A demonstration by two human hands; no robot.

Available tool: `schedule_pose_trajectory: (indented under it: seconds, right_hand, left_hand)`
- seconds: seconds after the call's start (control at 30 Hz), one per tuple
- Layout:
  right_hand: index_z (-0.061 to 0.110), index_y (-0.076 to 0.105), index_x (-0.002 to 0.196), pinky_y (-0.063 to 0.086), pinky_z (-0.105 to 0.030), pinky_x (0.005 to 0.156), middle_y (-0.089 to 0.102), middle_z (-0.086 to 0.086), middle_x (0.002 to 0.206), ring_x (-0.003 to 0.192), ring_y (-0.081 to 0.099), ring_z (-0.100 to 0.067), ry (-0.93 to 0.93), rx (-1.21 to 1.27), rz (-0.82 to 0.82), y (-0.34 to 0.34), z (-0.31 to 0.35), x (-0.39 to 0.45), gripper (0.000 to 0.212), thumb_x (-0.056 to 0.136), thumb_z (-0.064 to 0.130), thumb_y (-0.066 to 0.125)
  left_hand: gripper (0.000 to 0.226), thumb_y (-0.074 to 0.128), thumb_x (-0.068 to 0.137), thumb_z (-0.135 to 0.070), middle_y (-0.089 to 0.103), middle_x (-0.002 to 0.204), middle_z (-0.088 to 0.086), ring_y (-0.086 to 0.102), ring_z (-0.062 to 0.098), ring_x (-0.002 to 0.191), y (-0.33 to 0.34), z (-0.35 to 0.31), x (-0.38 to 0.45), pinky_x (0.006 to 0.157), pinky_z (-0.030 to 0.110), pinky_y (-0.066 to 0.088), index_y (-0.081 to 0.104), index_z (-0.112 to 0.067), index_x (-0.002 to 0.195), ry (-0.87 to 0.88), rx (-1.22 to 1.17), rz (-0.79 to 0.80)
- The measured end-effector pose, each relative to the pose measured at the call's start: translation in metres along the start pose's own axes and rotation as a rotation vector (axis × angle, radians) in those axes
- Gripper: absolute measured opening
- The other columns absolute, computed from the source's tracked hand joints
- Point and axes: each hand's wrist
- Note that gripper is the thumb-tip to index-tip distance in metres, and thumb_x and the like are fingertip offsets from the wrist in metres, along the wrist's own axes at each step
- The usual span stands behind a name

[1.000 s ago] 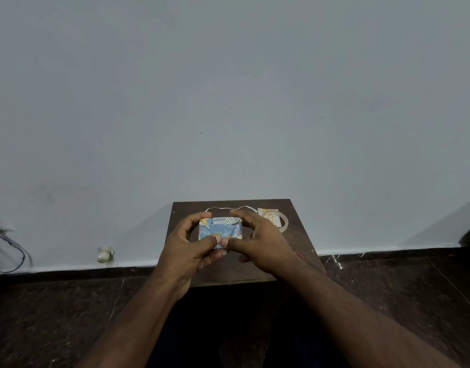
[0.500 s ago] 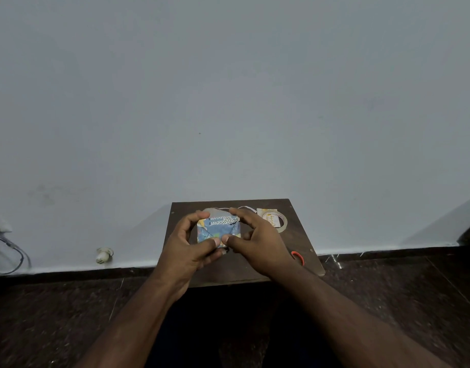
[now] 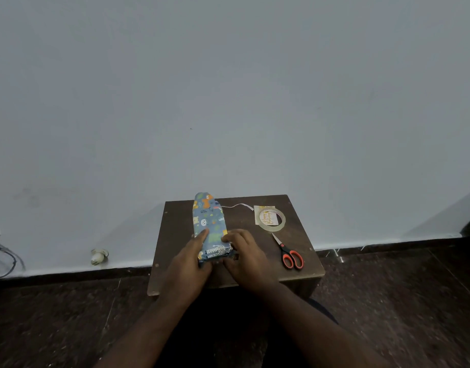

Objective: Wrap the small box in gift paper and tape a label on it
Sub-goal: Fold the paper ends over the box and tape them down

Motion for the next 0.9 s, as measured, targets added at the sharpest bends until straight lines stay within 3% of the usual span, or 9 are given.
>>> schedule_pose_trajectory:
  seconds: [0.1, 0.3, 0.5, 0.6, 0.7, 0.9]
  right_hand:
    - [0.024, 0.053, 0.123, 0.054, -0.042, 0.082, 0.044, 0.009, 0.136, 0.109, 0.059, -0.014, 0.043, -0.029, 0.043, 0.005, -0.019, 0.008, 0.039, 0.087, 0.018, 0.065]
    - [0.022, 0.055, 0.122, 0.054, -0.039, 0.084, 0.043, 0.007, 0.137, 0.112, 0.057, -0.015, 0.112, -0.015, 0.09, 0.014, -0.051, 0.021, 0.037, 0.087, 0.013, 0.066]
    - [0.02, 0.06, 0.125, 0.047, -0.017, 0.089, 0.055, 0.003, 0.129, 0.112, 0.057, -0.009, 0.113, 0.046, 0.161, 0.012, -0.078, 0.028, 0.043, 0.083, 0.011, 0.066]
    - [0.019, 0.069, 0.119, 0.052, -0.027, 0.084, 0.069, 0.0, 0.112, 0.099, 0.064, -0.013, 0.164, 0.049, 0.002, -0.012, -0.091, 0.04, 0.036, 0.085, 0.013, 0.06]
    - [0.022, 0.071, 0.121, 0.05, -0.031, 0.094, 0.069, -0.001, 0.124, 0.114, 0.063, -0.022, 0.358, -0.167, -0.064, -0.045, -0.12, 0.067, 0.034, 0.091, 0.013, 0.058]
    - [0.024, 0.07, 0.125, 0.053, -0.034, 0.094, 0.066, -0.007, 0.128, 0.119, 0.057, -0.026, 0.393, -0.468, 0.242, -0.057, -0.15, 0.092, 0.034, 0.094, 0.018, 0.061]
  left_hand:
    - [0.074, 0.069, 0.087, -0.01, 0.052, 0.147, -0.004, 0.054, 0.015, 0.128, 0.021, 0.013, 0.014, 0.097, 0.026, 0.045, 0.04, -0.036, 0.151, 0.002, -0.02, 0.024]
    - [0.073, 0.069, 0.089, -0.011, 0.049, 0.151, -0.003, 0.055, 0.016, 0.129, 0.05, 0.029, 0.039, 0.098, 0.024, 0.045, 0.04, -0.034, 0.152, -0.002, -0.004, 0.074]
    - [0.078, 0.075, 0.084, -0.01, 0.054, 0.146, -0.001, 0.058, 0.022, 0.124, 0.072, 0.047, 0.05, 0.1, 0.033, 0.049, 0.042, -0.036, 0.15, -0.001, 0.004, 0.064]
    - [0.083, 0.077, 0.082, -0.018, 0.055, 0.143, -0.004, 0.059, 0.022, 0.118, 0.079, 0.059, 0.05, 0.098, 0.045, 0.053, 0.037, -0.046, 0.149, 0.006, -0.013, 0.05]
    - [0.082, 0.075, 0.083, -0.027, 0.054, 0.145, -0.004, 0.059, 0.02, 0.122, 0.083, 0.061, 0.052, 0.098, 0.047, 0.052, 0.034, -0.049, 0.15, 0.005, -0.029, 0.038]
    - [0.081, 0.073, 0.082, -0.032, 0.048, 0.149, -0.005, 0.055, 0.021, 0.126, 0.083, 0.054, 0.051, 0.098, 0.048, 0.052, 0.032, -0.052, 0.149, -0.01, 0.024, 0.02]
Point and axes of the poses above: each hand's wrist, its own x-axis towards the middle knuckle, its own y-axis out of the palm, z = x × y
